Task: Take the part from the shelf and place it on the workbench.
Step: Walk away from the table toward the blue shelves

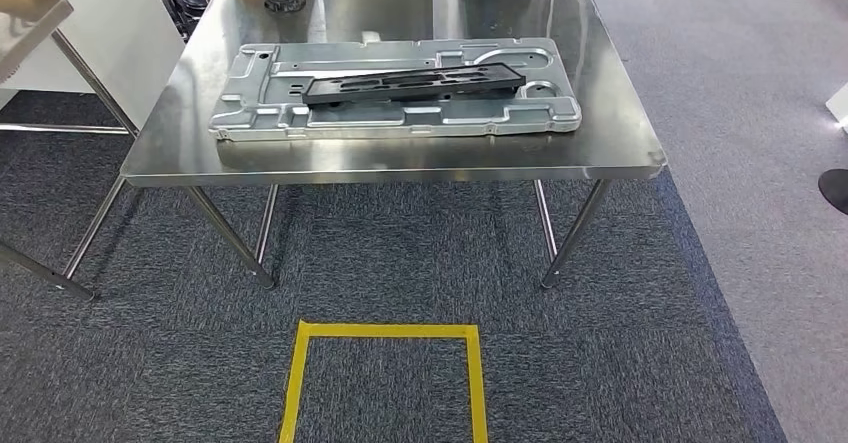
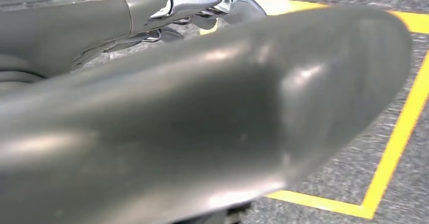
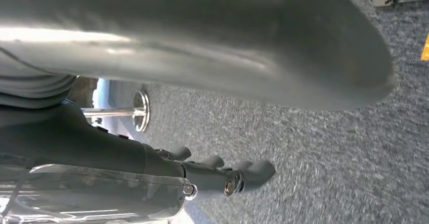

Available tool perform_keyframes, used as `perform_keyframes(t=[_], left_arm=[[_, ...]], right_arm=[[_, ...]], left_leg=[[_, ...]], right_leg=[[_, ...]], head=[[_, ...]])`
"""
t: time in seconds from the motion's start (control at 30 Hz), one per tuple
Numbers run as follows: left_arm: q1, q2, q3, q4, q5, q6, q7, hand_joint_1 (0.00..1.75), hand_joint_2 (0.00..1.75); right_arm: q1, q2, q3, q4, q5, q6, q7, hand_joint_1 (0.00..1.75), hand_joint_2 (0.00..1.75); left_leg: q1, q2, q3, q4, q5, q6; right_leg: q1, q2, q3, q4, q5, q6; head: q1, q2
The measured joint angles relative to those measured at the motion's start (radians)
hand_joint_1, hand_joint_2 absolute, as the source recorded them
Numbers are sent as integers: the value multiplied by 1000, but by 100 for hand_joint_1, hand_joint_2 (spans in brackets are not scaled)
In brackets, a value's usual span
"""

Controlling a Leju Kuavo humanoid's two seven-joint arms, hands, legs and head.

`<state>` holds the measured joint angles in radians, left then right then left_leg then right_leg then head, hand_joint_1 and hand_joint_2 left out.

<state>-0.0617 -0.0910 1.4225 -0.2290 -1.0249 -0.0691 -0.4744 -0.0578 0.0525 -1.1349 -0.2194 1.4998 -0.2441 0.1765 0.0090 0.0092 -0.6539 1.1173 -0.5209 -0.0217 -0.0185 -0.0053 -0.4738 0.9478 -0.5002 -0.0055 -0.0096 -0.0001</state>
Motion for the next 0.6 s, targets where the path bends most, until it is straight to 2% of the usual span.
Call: perform_keyframes(t=[0.03,0.07,0.1,0.13,0.17,0.2,0.27,0.3,0.33,0.4,0.43,0.47,0.53,0.57,0.6], left_arm=[[0,0,0,0,0,-1,0,0,0],[0,-1,-1,1,0,-1,0,0,0],[0,-1,-1,1,-1,-2,0,0,0],[0,-1,-1,1,-1,-2,0,0,0],[0,-1,-1,1,-1,-2,0,0,0],[-1,-1,-1,1,0,-2,0,0,0],[-3,-1,-2,1,0,-1,-2,0,0],[-4,-1,-2,1,0,0,-3,0,0],[-3,-1,-2,1,0,1,-4,0,0],[-1,-1,-2,1,0,2,-7,0,0],[-1,-2,-2,1,0,2,-8,0,0],[-1,-2,-2,1,0,2,-9,0,0],[-3,-1,-2,1,0,2,-10,0,0],[-3,-1,-2,1,0,2,-10,0,0],[-3,-1,-2,1,0,2,-10,0,0]], right_arm=[[0,2,0,1,-2,6,-2,0,0],[0,3,-1,2,-4,11,-4,0,0],[-1,4,-1,3,-6,14,-6,0,0],[-1,4,-2,4,-8,16,-8,0,0],[-1,5,-3,4,-10,19,-10,0,0],[-2,5,-3,4,-11,22,-12,0,0],[-3,7,-5,5,-14,27,-15,0,0],[-4,9,-6,5,-16,29,-16,0,0],[-5,10,-7,5,-20,30,-16,0,0],[-5,11,-12,6,-28,29,-17,0,0],[-5,11,-14,6,-32,28,-18,0,0],[-4,12,-16,7,-35,28,-19,0,0],[-5,14,-19,8,-40,27,-19,0,0],[-5,14,-20,9,-42,27,-19,0,0],[-6,14,-21,9,-43,27,-19,0,0]], left_leg=[[1,0,-17,70,-42,-2],[1,0,-27,129,-68,-3],[2,0,-24,162,-71,-3],[2,0,-6,160,-56,-3],[2,0,29,122,-30,-1],[2,-1,75,59,-11,2],[-2,-3,154,-66,-4,10],[-4,-4,171,-100,-11,15],[-7,-5,175,-113,-13,19],[-4,-3,161,-119,2,33],[-2,-1,151,-121,12,43],[0,1,138,-124,24,51],[-1,3,110,-124,47,61],[-3,4,95,-123,59,61],[-5,4,80,-121,70,61]], right_leg=[[2,-1,-11,4,6,-3],[5,-2,-23,11,11,-5],[6,-3,-35,19,15,-5],[7,-4,-49,28,19,-4],[7,-3,-62,37,22,-2],[7,-3,-74,47,25,0],[9,-2,-93,62,33,9],[10,-3,-99,66,39,15],[10,-3,-103,66,46,21],[10,-2,-112,67,52,33],[10,0,-119,80,34,37],[9,2,-131,109,-1,41],[5,3,-160,218,-101,46],[4,3,-172,280,-135,49],[3,3,-175,327,-146,51]], head=[[0,0],[-1,0],[0,0],[-1,0],[-1,0],[-1,0],[0,0],[0,0],[0,0],[0,0],[2,0],[4,0],[8,0],[9,0],[9,0]])
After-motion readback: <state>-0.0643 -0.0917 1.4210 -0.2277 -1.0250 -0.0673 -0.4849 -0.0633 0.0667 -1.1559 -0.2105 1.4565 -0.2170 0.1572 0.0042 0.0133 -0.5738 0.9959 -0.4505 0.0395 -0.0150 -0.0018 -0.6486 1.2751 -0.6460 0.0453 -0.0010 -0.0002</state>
